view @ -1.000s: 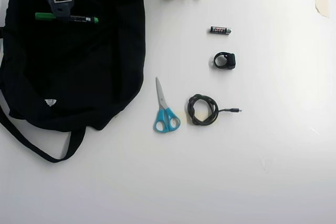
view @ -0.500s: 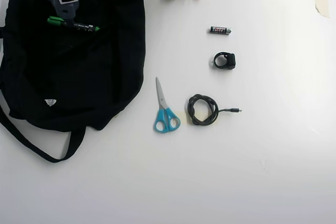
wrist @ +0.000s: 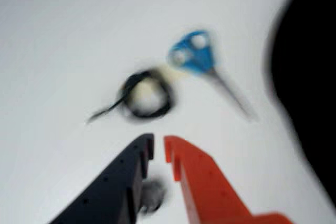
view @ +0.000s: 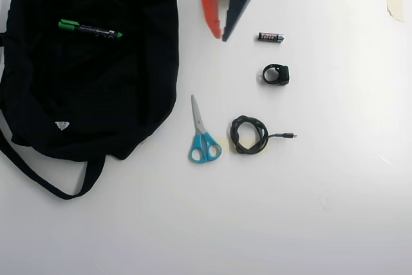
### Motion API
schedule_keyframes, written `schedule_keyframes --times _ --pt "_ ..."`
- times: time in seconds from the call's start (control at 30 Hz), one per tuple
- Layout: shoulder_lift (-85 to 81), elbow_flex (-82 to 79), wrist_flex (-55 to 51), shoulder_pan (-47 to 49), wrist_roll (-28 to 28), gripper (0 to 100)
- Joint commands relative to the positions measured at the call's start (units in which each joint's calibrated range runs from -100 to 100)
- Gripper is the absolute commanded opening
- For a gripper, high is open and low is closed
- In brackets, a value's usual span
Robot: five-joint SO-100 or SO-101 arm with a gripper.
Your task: Put the green marker into the black bag
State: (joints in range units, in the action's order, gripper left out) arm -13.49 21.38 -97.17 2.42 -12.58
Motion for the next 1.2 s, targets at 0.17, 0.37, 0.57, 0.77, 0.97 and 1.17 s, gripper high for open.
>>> schedule_keyframes --times 0.17,0.37,0.57,0.77,0.97,1.17 --pt "-21.78 -20.04 3.97 8.05 -1.95 2" --pt "-42.94 -44.74 11.98 9.17 -1.63 2" --pt "-65.1 -67.3 17.49 9.09 3.45 2" --pt "-85.93 -84.19 19.73 8.87 7.7 2" --pt "-86.01 -87.78 19.13 9.24 7.86 2" --pt "-86.01 -95.33 18.96 8.79 14.73 3"
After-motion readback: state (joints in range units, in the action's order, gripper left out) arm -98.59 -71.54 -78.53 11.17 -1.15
